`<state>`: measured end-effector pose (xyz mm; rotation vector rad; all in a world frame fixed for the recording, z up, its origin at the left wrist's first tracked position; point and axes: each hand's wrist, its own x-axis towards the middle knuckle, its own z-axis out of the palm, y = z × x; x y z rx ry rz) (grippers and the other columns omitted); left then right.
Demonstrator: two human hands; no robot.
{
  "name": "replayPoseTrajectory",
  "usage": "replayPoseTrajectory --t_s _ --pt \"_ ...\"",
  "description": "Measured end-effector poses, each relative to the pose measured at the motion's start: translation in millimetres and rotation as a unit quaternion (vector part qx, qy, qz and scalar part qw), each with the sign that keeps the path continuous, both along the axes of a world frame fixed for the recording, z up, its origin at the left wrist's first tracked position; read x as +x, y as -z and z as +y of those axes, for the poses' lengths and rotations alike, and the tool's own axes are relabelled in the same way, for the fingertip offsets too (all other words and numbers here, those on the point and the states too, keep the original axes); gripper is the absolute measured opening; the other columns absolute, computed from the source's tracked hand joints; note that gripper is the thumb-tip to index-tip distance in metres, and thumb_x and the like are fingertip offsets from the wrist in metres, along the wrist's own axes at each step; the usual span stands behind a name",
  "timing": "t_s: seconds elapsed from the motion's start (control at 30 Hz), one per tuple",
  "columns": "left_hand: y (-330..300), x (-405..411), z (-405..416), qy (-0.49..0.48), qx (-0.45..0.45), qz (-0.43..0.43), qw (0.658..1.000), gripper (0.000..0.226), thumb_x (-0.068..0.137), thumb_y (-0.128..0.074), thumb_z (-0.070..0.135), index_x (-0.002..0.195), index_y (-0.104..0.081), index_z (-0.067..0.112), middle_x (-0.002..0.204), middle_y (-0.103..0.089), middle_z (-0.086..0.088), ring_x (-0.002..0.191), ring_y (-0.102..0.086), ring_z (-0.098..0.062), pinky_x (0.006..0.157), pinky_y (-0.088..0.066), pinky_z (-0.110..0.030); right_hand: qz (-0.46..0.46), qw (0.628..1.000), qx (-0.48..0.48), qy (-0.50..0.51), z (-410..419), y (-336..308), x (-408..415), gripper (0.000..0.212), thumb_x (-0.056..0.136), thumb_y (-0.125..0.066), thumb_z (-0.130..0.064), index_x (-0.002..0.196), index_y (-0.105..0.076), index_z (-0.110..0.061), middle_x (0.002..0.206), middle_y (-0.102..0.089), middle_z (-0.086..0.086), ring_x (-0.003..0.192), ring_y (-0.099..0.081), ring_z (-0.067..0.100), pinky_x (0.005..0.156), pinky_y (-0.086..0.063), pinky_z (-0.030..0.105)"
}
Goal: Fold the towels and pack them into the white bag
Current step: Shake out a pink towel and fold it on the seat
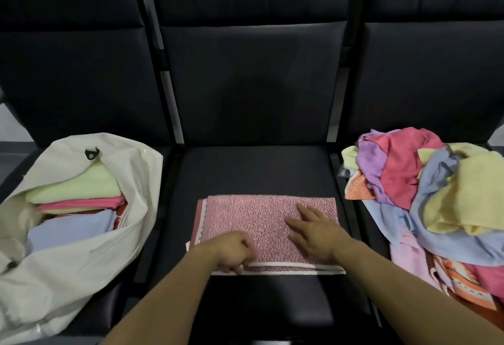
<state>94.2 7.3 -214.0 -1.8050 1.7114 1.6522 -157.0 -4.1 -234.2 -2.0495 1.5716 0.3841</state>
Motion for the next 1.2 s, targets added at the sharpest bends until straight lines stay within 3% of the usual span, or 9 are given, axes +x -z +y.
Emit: replayPoseTrajectory --t_s 0.13,0.27,0.4,0.57,0.7,0.8,1.03,1.1,1.2 --pt "0.5 2.6 -8.9 0.044 -0.159 -0.119 0.979 0.051 0.1 -0.055 0.044 0.147 -0.044 0.026 0.141 -0.052 -0.006 0.125 -0.055 -0.026 0.107 -0.044 -0.04 0.095 0.995 0.0 -0.006 4.3 -7.7 12.4 0.061 0.095 -0.017 -0.066 0.148 -0.031 -0.04 0.147 -0.032 0.013 0.131 -0.036 0.04 0.107 -0.038 0.056" --pt "7.5 3.7 -11.9 0.049 -0.203 -0.147 0.967 0.07 0.103 -0.046 0.046 0.162 -0.017 0.022 0.167 -0.022 -0.005 0.15 -0.026 -0.03 0.121 -0.027 -0.048 -0.016 0.998 -0.017 0.056 14.0 -16.0 17.4 0.04 0.099 -0.04 -0.058 0.12 -0.061 -0.032 0.124 -0.061 0.004 0.113 -0.061 0.031 0.093 -0.051 0.043" --pt "12.9 1.3 -11.5 0.011 -0.191 -0.124 0.974 0.069 0.104 -0.047 0.045 0.162 -0.019 0.018 0.167 -0.02 -0.007 0.15 -0.022 -0.032 0.123 -0.024 -0.045 -0.066 0.975 -0.069 0.199 9.7 -9.5 13.4 0.032 0.094 -0.052 -0.055 0.102 -0.064 -0.026 0.109 -0.069 0.001 0.102 -0.066 0.027 0.084 -0.053 0.039" --pt "20.2 -7.0 -15.6 -0.104 -0.239 -0.145 0.955 0.061 0.101 -0.054 0.047 0.149 -0.041 0.012 0.143 -0.046 -0.013 0.131 -0.047 -0.031 0.112 -0.04 -0.045 -0.156 0.919 -0.023 0.362 0.5 5.0 7.7 0.033 0.088 -0.068 -0.045 0.077 -0.066 -0.015 0.08 -0.071 0.002 0.076 -0.065 0.02 0.069 -0.05 0.032" --pt "28.9 -13.2 -23.2 -0.224 -0.199 -0.141 0.944 0.066 0.093 -0.063 0.055 0.13 -0.049 0.003 0.126 -0.06 -0.015 0.113 -0.061 -0.033 0.095 -0.052 -0.044 -0.244 0.859 0.026 0.449 -3.2 14.2 13.8 0.04 0.085 -0.077 -0.036 0.061 -0.06 -0.01 0.057 -0.061 0.004 0.054 -0.058 0.02 0.063 -0.057 0.04" --pt "35.5 -15.4 -28.3 -0.258 -0.146 -0.1 0.95 0.061 0.089 -0.068 0.059 0.113 -0.059 0.004 0.109 -0.068 -0.011 0.098 -0.067 -0.029 0.086 -0.056 -0.04 -0.289 0.816 0.061 0.497 -5.7 16.1 22.9 0.038 0.081 -0.083 -0.034 0.064 -0.063 -0.007 0.062 -0.066 0.006 0.056 -0.062 0.021 0.06 -0.055 0.034" --pt "36.3 -3.9 -37.1 -0.38 -0.104 0.092 0.915 0.051 0.082 -0.075 0.055 0.095 -0.077 0.006 0.089 -0.078 -0.012 0.088 -0.075 -0.034 0.091 -0.058 -0.052 -0.358 0.791 0.045 0.493 -8.6 8.3 31.8 0.037 0.084 -0.081 -0.033 0.071 -0.07 0.0 0.078 -0.076 0.012 0.069 -0.07 0.024 0.075 -0.059 0.042" --pt "23.6 -3.5 -37.9 -0.417 -0.131 0.149 0.887 0.056 0.076 -0.081 0.056 0.096 -0.077 0.004 0.094 -0.077 -0.015 0.094 -0.074 -0.036 0.093 -0.058 -0.052 -0.392 0.775 0.011 0.496 -9.6 -0.8 29.7 0.039 0.085 -0.079 -0.036 0.08 -0.074 0.002 0.087 -0.077 0.011 0.083 -0.074 0.028 0.08 -0.058 0.043" --pt "-6.2 -9.7 -37.0 -0.445 -0.227 0.18 0.847 0.016 0.082 -0.079 0.05 0.085 -0.075 0.036 0.133 -0.06 0.01 0.116 -0.061 -0.014 0.102 -0.05 -0.039 -0.438 0.758 -0.067 0.479 -13.8 -20.1 28.1 0.035 0.083 -0.08 -0.042 0.071 -0.078 -0.01 0.121 -0.066 -0.007 0.118 -0.062 0.012 0.091 -0.048 0.033"
